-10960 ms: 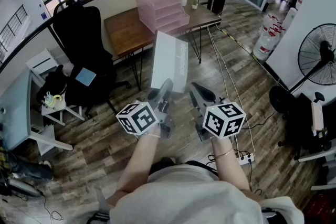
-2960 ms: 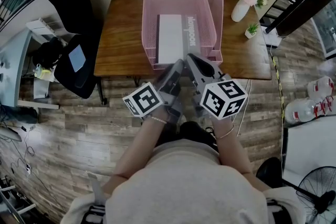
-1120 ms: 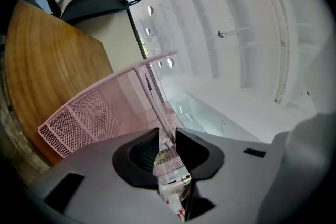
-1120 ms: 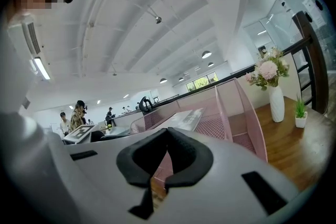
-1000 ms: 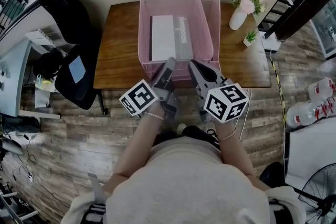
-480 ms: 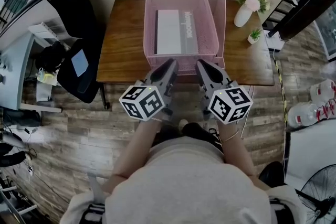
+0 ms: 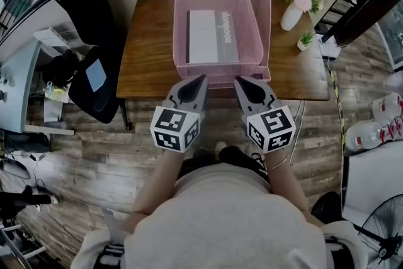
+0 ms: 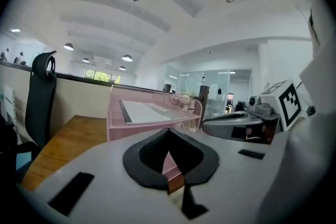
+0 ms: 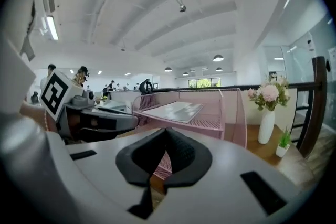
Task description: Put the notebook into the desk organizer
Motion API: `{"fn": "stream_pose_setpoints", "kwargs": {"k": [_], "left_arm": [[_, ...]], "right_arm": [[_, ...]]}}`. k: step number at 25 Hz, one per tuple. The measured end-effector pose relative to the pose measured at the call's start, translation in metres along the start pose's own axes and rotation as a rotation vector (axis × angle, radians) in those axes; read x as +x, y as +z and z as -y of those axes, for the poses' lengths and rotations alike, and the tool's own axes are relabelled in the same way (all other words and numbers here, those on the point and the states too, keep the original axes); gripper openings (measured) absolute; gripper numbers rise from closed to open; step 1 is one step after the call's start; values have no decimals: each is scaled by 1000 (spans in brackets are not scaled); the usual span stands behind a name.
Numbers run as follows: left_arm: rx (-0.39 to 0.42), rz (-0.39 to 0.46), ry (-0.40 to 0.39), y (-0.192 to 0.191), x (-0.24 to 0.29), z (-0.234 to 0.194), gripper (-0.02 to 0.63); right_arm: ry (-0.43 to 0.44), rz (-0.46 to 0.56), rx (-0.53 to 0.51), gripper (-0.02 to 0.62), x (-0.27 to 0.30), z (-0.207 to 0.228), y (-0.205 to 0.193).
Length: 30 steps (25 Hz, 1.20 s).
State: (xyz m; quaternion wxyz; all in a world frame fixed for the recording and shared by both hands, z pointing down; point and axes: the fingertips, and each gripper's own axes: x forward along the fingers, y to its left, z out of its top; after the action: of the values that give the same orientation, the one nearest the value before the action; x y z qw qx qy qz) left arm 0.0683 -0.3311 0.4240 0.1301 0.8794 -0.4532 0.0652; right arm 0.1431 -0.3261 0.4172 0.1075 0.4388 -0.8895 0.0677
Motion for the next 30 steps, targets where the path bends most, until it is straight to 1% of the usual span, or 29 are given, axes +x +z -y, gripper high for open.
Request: {"fn": "stream_pose_setpoints", "kwargs": {"k": [2, 4, 7, 9, 15, 19, 24, 30], "left_arm": [[30, -11, 5, 0, -2, -1, 11], [42, -21, 10, 0, -2, -2, 11], [36, -33, 20, -1, -2, -3, 11], [21, -23, 14, -1, -3, -3, 11], [-1, 5, -22, 0, -7, 0, 11], [-9, 0, -42, -3, -5, 2, 11], [33, -19, -51, -7, -5, 1, 11], [35, -28, -61, -8, -2, 0, 11]], "right_arm": [[-15, -3, -41, 9, -2, -1, 2], [-24, 2, -47, 9, -3, -1, 3], [-43, 17, -34, 9, -5, 2, 5], [-50, 26, -24, 9, -6, 4, 4], [-44, 22, -2, 9, -7, 6, -2], [-30, -7, -41, 9, -5, 2, -4], [-5, -33, -9, 9, -2, 0, -11], [-16, -28, -4, 9, -1, 3, -10]]}}
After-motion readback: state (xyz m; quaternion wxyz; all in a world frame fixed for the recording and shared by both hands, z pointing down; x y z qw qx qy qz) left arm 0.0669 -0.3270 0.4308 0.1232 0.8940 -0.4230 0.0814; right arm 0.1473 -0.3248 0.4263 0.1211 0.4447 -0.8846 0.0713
